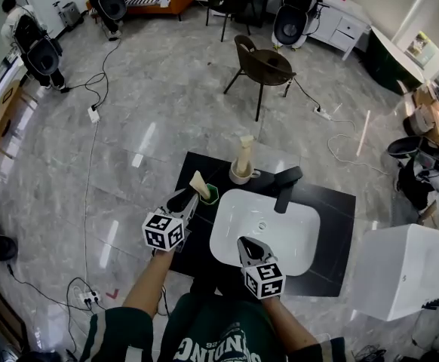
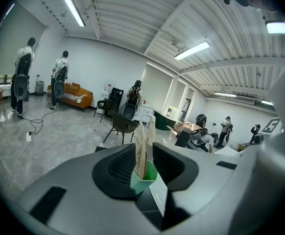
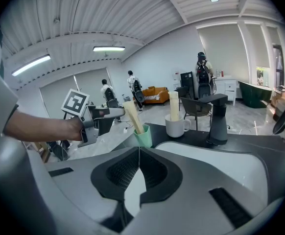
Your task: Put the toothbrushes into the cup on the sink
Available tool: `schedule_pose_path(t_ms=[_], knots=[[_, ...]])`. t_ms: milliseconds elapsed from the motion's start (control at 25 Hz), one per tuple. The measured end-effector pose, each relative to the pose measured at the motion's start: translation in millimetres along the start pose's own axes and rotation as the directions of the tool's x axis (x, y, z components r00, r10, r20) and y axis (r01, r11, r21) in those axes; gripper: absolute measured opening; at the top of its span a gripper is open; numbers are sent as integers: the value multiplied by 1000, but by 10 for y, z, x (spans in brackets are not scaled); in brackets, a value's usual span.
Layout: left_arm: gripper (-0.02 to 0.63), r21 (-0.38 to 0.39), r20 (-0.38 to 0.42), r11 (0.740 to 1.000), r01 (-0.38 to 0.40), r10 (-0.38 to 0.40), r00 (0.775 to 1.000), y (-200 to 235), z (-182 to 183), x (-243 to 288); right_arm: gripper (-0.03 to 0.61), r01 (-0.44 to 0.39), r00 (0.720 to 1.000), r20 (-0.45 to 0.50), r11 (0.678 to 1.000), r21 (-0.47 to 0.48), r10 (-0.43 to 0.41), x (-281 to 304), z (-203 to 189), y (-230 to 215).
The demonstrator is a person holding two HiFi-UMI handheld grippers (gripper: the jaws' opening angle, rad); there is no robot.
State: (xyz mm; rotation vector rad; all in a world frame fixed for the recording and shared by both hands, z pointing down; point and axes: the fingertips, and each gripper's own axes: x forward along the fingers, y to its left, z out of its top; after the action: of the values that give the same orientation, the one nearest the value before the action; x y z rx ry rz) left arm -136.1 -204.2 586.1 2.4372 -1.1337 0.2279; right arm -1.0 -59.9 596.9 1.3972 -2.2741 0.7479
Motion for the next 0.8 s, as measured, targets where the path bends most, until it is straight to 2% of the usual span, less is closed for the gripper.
schedule_pose_path(t_ms=[160,320,560,800], knots=[[100,29,-13,1000,10,-10,1000,-84,-91,-96,41,8,1000,17,1000,-6,-8,18,37,1],[100,31,-57,997,70,-68,996,-242,-259,-119,40,9,1000,26,1000,-2,-9,21,59,-1],[14,50,-87,987,155,-150,985,-565,-371,-131,40,26,998,62,1000,11,-26,-87,176,-71],[9,133,-100,968,211,-198,975,-927,-341,-47,40,67,993,95,997,23,-69,-218,257,-271]])
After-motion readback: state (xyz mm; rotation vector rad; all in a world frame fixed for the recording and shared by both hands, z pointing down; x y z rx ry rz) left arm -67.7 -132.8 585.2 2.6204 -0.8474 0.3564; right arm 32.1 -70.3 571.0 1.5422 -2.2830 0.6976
